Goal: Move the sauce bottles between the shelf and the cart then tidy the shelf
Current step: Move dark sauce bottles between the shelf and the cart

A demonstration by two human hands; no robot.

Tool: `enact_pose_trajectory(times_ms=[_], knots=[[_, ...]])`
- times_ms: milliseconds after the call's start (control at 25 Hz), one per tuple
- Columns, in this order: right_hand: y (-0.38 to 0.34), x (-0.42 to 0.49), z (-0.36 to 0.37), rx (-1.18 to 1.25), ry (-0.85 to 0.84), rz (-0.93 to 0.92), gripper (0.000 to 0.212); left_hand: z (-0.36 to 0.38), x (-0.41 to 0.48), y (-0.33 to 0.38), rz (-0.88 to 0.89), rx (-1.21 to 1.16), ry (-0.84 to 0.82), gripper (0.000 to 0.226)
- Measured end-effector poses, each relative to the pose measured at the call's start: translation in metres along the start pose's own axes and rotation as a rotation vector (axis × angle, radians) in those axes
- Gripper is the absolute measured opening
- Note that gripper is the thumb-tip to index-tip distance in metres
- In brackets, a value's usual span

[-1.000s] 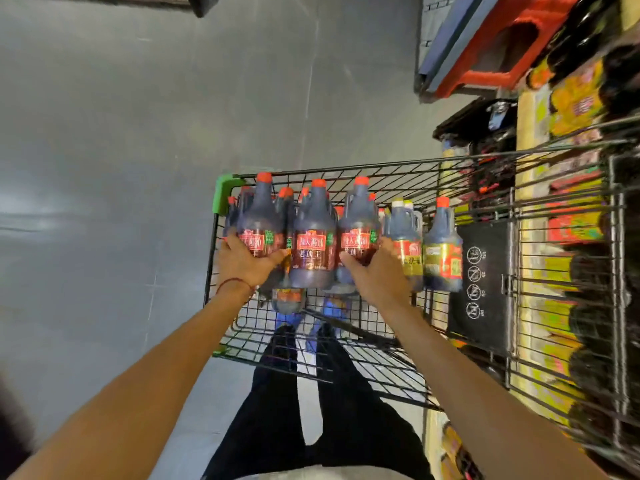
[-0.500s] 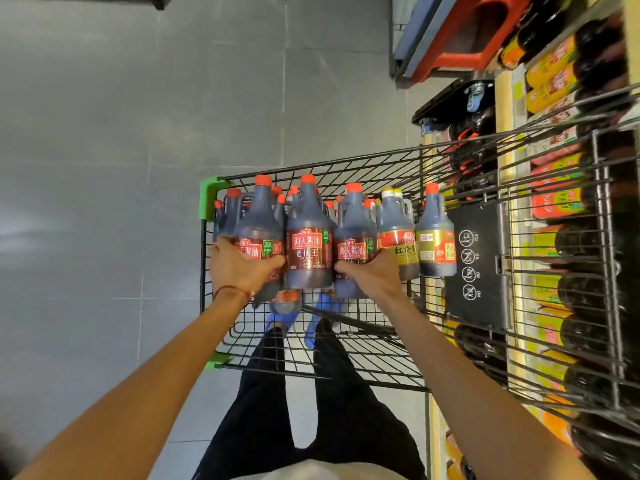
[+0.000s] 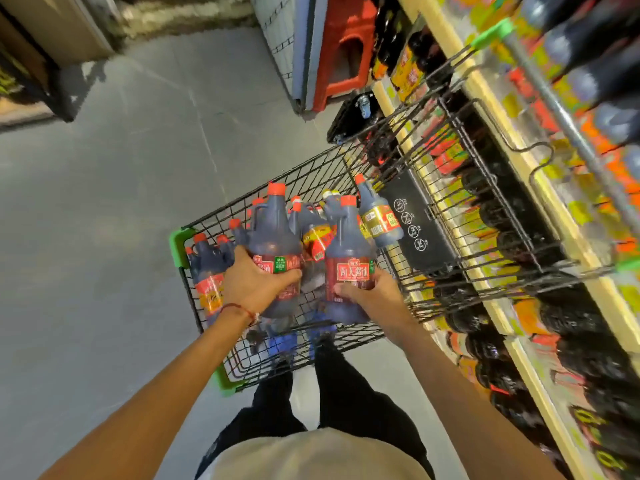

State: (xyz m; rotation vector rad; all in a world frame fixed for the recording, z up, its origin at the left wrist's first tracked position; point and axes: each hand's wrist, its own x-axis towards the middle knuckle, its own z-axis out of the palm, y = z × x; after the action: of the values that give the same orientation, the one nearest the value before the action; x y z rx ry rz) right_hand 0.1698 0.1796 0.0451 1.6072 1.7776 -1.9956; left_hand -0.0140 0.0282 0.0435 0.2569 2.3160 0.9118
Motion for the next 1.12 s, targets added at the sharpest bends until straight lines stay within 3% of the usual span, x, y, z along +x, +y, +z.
enact_pose_trajectory(times_ms=[280,400,520,600,680,760,960,1120], knots=[[0.049,-0.078,-0.045,0.23,0.315,-0.122,0.067,0.03,-0.049,0.062,0.398,0.082,-0.229,0.088],[0.069,-0.112,-0.074,0.313,0.406,-0.167,0.087,0.058,-0.076,0.084,0.491,0.064,-0.339,0.091],[0.096,-0.161,-0.112,0.385,0.495,-0.201,0.069,0.098,-0.118,0.1,0.549,0.078,-0.397,0.092],[0.12,-0.197,-0.137,0.434,0.531,-0.218,0.057,0.126,-0.154,0.108,0.6,0.088,-0.433,0.077],[0.143,-0.228,-0.157,0.445,0.546,-0.227,0.061,0.149,-0.19,0.112,0.632,0.083,-0.498,0.065],[0.167,-0.261,-0.18,0.445,0.59,-0.25,0.07,0.177,-0.225,0.113,0.654,0.113,-0.553,0.066],[0.204,-0.319,-0.225,0.375,0.685,-0.359,0.068,0.236,-0.291,0.12,0.753,0.261,-0.588,0.088],[0.218,-0.327,-0.253,0.378,0.781,-0.364,0.073,0.271,-0.318,0.137,0.823,0.308,-0.574,0.08]])
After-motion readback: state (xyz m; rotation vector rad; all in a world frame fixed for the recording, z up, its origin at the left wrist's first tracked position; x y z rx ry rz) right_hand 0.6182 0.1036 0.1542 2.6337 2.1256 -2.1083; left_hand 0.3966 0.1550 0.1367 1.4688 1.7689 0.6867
